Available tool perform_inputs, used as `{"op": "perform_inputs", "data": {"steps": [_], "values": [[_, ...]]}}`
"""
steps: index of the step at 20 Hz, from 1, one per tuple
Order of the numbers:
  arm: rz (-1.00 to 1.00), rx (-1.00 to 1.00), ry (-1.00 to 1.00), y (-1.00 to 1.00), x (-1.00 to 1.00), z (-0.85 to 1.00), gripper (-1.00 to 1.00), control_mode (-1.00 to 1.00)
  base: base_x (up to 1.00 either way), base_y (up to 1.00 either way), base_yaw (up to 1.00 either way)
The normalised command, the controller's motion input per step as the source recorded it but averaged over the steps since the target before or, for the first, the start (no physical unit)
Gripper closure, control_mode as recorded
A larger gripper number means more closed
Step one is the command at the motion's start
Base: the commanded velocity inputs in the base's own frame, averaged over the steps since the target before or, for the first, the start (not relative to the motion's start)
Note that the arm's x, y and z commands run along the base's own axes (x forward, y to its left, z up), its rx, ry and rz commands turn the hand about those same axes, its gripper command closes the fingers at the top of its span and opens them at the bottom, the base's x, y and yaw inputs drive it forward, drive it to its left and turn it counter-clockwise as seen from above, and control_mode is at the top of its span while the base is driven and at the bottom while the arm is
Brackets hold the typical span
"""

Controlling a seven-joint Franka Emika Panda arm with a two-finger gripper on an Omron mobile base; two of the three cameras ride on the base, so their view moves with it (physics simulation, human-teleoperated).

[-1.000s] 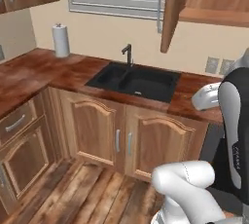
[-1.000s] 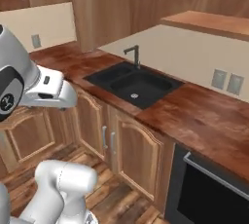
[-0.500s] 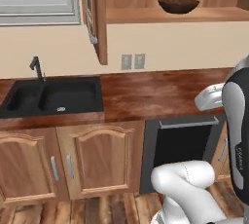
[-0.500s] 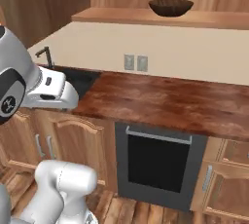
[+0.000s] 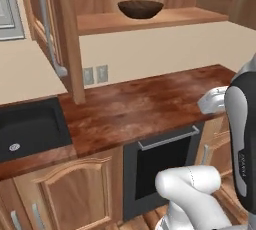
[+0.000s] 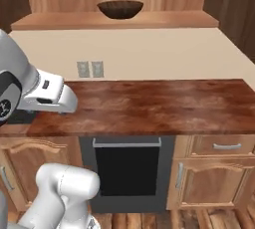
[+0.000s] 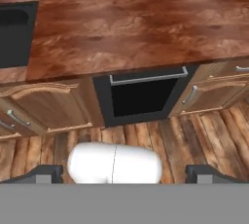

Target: Pick up the bowls from the cabinet and place each bowl in front of a stool on the dining counter.

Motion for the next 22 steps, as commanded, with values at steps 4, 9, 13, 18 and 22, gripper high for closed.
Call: {"op": "perform_inputs", "data": {"steps": [4, 9, 13, 18, 22], "values": [[0.00, 0.00, 0.00, 0.00, 0.00, 0.00, -1.00, 1.00, 0.66, -0.42, -0.10], [0.00, 0.00, 0.00, 0.00, 0.00, 0.00, -1.00, 1.00, 0.70, -0.44, 0.03], [0.00, 0.00, 0.00, 0.00, 0.00, 0.00, -1.00, 1.00, 0.67, -0.21, 0.13], [0.00, 0.00, 0.00, 0.00, 0.00, 0.00, -1.00, 1.00, 0.59, -0.01, 0.17], [0.00, 0.00, 0.00, 0.00, 0.00, 0.00, -1.00, 1.00, 0.47, 0.00, 0.26]]}}
